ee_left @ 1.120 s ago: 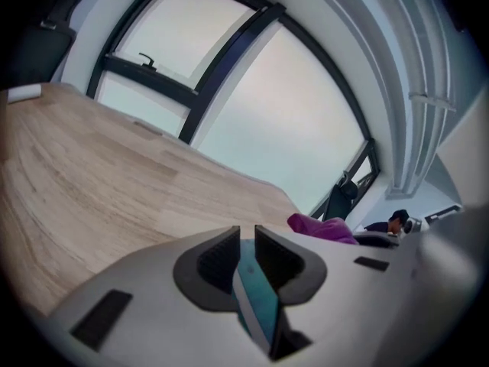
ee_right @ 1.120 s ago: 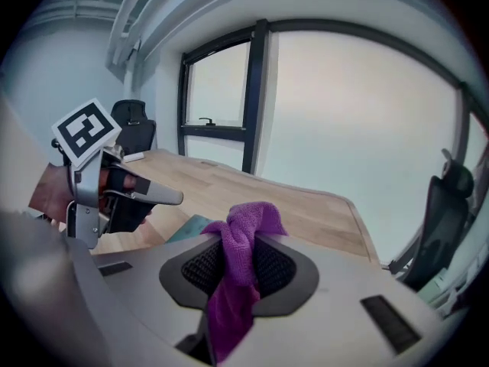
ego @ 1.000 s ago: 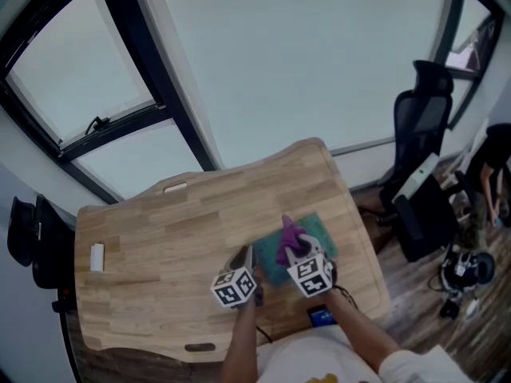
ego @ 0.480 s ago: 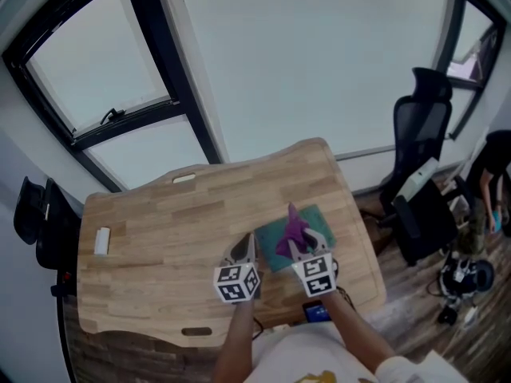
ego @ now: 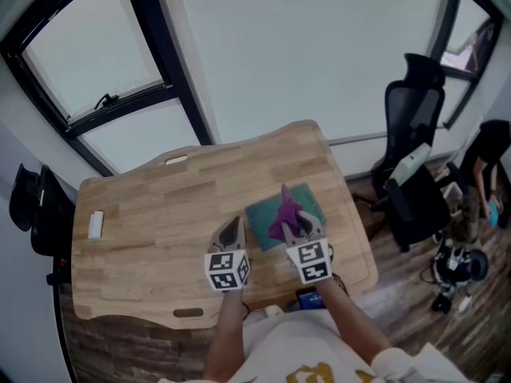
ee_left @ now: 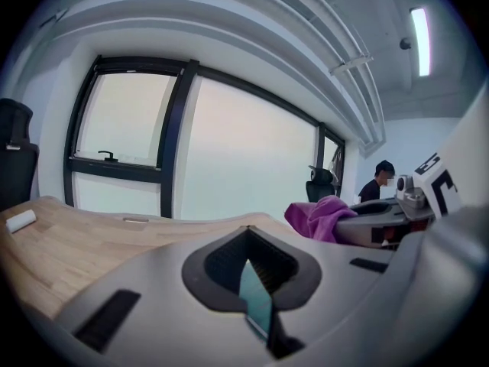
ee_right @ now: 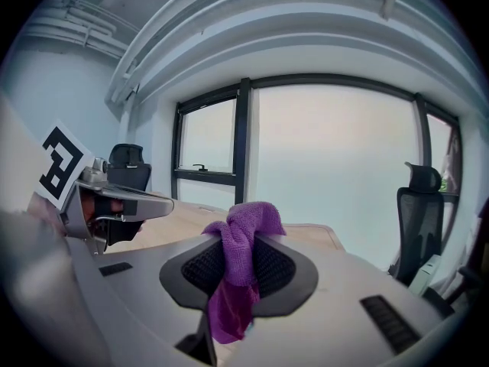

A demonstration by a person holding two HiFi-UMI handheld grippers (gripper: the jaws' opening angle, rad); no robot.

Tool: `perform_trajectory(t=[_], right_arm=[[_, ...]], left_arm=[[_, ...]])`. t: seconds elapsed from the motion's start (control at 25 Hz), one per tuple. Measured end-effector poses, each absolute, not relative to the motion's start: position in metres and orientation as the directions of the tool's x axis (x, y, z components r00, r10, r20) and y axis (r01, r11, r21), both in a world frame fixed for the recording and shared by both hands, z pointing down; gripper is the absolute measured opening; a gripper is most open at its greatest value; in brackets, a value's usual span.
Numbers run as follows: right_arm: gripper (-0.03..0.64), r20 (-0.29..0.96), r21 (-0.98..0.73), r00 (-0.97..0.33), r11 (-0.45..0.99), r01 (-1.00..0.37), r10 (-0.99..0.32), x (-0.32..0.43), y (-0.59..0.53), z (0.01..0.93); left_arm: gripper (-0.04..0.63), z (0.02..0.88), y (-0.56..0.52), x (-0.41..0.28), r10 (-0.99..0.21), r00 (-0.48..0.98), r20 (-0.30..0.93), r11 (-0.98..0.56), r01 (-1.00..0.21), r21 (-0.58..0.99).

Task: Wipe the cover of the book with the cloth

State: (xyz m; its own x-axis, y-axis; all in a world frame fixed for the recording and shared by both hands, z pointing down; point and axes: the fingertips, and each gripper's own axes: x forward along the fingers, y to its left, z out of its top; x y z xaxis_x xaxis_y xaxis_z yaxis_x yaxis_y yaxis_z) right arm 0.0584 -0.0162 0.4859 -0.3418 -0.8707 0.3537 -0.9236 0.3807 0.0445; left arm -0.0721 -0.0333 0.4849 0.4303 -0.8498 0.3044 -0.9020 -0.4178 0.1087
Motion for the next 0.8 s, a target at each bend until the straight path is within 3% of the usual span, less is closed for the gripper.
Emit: perform_trajectory(t=[0.8], right_arm=[[0.077, 0.344, 0.039, -0.309, 0.342, -0.939, -0.887, 0.081, -0.004, 0.481]], left_arm=[[0.002, 0.477, -0.024, -0.071, -0.855, 0.434, 0.284, -0.427, -0.900, 0.091]])
